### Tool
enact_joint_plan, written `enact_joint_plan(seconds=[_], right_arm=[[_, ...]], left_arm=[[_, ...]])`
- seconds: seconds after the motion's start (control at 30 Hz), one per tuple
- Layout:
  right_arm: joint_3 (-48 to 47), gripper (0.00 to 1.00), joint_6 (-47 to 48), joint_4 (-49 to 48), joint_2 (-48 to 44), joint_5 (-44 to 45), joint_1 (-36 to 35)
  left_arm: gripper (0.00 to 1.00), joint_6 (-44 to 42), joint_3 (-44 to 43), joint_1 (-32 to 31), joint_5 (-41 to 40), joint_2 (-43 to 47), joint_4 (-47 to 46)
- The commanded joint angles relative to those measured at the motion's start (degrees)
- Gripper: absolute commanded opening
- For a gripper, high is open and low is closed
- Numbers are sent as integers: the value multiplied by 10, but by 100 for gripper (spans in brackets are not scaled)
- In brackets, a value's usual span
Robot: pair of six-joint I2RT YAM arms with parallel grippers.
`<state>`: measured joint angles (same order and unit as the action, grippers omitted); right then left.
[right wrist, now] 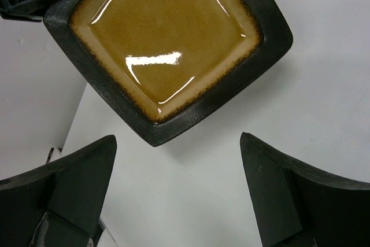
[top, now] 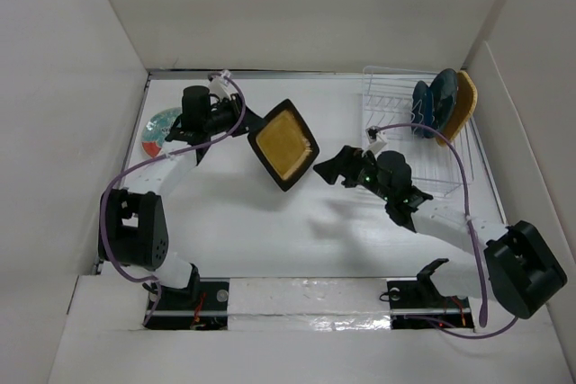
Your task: Load the plates into the dish rack
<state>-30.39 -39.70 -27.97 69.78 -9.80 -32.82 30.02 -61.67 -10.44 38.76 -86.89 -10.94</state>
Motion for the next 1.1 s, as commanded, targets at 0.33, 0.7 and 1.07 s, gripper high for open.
enact_joint_plan(seconds=[0.33, 0.7, 1.07], right_arm=[[-10, 95, -107, -105, 69, 23, -15], [-58, 99, -161, -162, 134, -2, -35], [-27, 99, -193, -363, 186, 41, -42]], left_arm=[[0, 86, -19, 0, 38, 67, -125], [0, 139, -28, 0, 74, 107, -159], [0, 218, 25, 0, 119, 144, -232]])
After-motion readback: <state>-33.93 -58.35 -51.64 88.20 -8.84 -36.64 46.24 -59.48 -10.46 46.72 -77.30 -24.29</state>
